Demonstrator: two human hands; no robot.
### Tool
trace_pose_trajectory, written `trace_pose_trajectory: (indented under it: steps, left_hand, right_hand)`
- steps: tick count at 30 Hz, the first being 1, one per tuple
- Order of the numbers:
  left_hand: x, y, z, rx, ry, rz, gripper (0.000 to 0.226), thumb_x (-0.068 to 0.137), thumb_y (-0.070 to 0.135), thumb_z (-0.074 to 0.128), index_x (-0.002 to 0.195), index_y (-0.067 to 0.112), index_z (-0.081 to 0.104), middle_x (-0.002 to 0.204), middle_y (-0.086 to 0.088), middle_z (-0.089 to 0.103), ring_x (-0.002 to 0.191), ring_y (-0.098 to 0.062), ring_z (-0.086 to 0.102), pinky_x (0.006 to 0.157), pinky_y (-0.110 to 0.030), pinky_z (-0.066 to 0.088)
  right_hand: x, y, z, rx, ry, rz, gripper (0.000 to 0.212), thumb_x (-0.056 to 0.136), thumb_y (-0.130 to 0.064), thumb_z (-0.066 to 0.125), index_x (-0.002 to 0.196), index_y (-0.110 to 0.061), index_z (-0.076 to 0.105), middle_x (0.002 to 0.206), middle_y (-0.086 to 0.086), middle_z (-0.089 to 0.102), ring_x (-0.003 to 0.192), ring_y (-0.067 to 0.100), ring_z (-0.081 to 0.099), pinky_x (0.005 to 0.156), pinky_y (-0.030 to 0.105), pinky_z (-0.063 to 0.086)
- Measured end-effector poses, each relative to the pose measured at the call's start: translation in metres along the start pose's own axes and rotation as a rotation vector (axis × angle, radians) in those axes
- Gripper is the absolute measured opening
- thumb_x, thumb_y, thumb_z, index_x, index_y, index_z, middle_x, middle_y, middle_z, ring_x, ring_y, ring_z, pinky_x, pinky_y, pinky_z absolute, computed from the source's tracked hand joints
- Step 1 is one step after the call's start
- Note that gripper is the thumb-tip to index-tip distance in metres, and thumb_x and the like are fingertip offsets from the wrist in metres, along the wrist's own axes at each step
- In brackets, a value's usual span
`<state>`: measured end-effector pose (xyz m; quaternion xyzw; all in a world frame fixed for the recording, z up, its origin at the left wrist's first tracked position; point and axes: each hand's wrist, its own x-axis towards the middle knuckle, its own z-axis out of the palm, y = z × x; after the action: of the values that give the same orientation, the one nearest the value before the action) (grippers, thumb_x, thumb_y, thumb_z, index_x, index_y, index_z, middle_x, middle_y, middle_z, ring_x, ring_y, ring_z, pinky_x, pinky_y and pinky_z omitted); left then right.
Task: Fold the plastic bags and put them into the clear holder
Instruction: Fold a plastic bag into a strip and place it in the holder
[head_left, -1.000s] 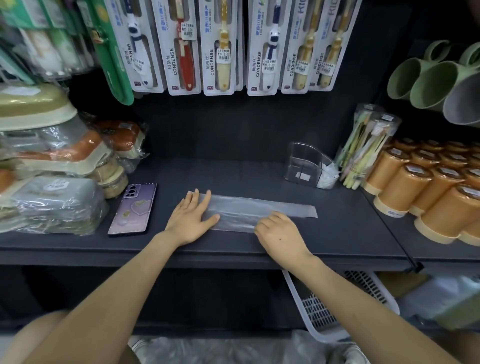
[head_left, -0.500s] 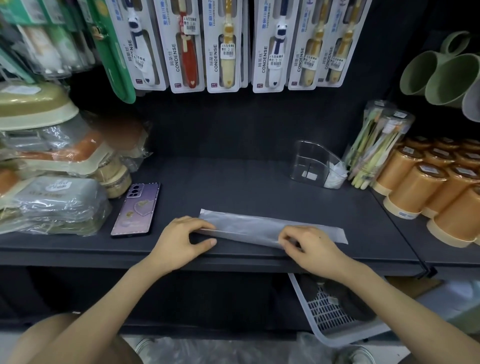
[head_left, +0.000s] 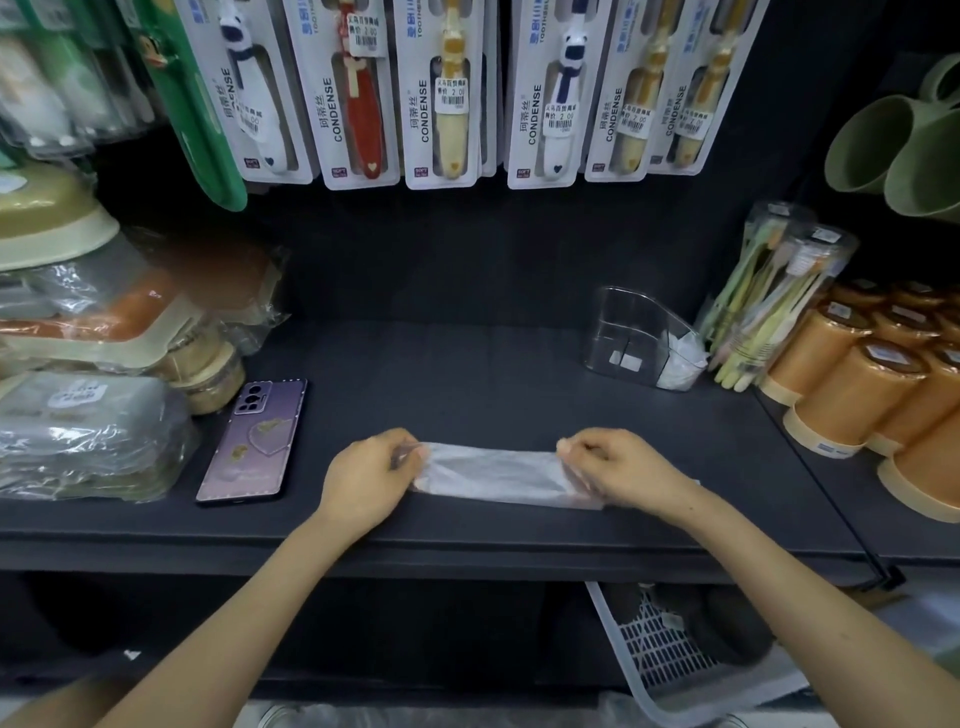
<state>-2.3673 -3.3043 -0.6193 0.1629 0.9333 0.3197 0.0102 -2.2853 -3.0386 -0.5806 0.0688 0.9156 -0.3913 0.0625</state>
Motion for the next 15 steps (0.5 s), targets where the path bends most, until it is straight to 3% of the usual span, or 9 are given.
trace_pose_trajectory:
  steps: [2,6,9,11,15]
  left_hand:
    - [0.003,0.001,0.001,0.038,-0.010,-0.014,0.015,0.097,0.033,0.052,0.085,0.026,0.058,0.068,0.007,0.059,0.067,-0.012,0.055,0.054,-0.019,0.034]
    - [0.005,0.004,-0.001,0.045,-0.003,-0.055,0.015,0.096,0.035,0.052,0.093,0.024,0.063,0.083,0.004,0.067,0.081,-0.017,0.061,0.061,-0.026,0.039]
    - [0.004,0.004,-0.005,0.005,0.020,-0.094,0.016,0.094,0.036,0.055,0.100,0.022,0.062,0.076,0.006,0.064,0.076,-0.016,0.060,0.059,-0.024,0.036]
    - [0.000,0.006,-0.008,0.064,0.143,-0.077,0.025,0.092,0.036,0.060,0.107,0.016,0.061,0.076,0.003,0.063,0.075,-0.021,0.060,0.062,-0.028,0.038]
    - [-0.013,0.012,0.000,0.450,0.499,0.253,0.041,0.083,0.039,0.056,0.108,0.007,0.064,0.096,-0.012,0.061,0.085,-0.032,0.056,0.076,-0.040,0.035]
  right_hand:
    - [0.003,0.004,0.002,-0.065,0.042,-0.003,0.022,0.090,-0.031,0.062,0.072,-0.018,0.065,0.065,-0.011,0.063,0.060,-0.001,0.055,0.063,0.020,0.042]
    - [0.007,0.006,0.008,-0.160,0.102,0.035,0.023,0.088,-0.025,0.063,0.066,-0.022,0.062,0.067,-0.013,0.063,0.067,-0.001,0.056,0.064,0.022,0.042]
    - [0.008,0.004,0.009,-0.179,0.105,0.060,0.020,0.088,-0.026,0.062,0.068,-0.023,0.062,0.065,-0.013,0.061,0.072,0.003,0.058,0.063,0.020,0.044]
    - [0.008,0.002,0.010,-0.199,0.102,0.066,0.017,0.089,-0.027,0.061,0.073,-0.021,0.064,0.067,-0.013,0.061,0.074,0.006,0.059,0.063,0.019,0.044]
    - [0.008,0.003,0.010,-0.227,0.099,0.046,0.017,0.091,-0.029,0.060,0.078,-0.018,0.066,0.078,-0.005,0.068,0.084,0.012,0.064,0.072,0.026,0.048]
